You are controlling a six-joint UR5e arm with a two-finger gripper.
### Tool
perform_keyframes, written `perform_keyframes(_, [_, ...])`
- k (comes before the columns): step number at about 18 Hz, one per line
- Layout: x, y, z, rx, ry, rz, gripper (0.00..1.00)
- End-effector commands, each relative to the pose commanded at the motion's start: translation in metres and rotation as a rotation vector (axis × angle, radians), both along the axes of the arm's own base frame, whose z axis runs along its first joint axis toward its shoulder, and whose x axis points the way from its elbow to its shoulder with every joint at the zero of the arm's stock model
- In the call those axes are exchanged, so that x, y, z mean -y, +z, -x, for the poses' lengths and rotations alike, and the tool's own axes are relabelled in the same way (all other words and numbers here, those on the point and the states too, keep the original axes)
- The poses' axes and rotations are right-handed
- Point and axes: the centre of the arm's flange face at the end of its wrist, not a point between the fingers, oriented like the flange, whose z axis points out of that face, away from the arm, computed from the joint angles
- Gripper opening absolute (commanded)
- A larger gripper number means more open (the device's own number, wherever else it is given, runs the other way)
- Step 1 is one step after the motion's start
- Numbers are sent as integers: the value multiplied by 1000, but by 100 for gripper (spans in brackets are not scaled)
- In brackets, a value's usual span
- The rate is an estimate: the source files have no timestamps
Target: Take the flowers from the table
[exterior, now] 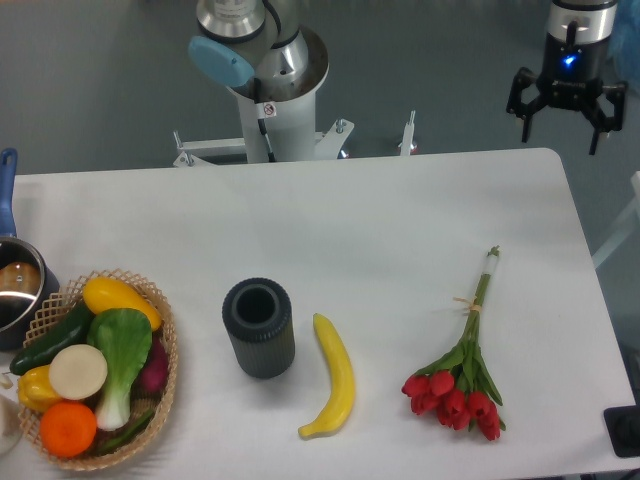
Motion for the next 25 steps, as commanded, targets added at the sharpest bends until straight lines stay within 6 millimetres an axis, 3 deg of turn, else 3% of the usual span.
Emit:
perform_keyframes(5, [-6,-2,-2,8,0,-1,100])
perform_keyframes(10, [-11,-19,-10,49,67,-49,100])
perform_keyframes(12, [-18,-25,-11,81,173,-105,100])
perform_keyframes(15, [-32,-37,-14,99,189,-142,100])
perform_keyframes(21, [-89,-102,-27,221,90,-107,100])
perform_keyframes(25, [-122,-125,-9,246,45,-100,100])
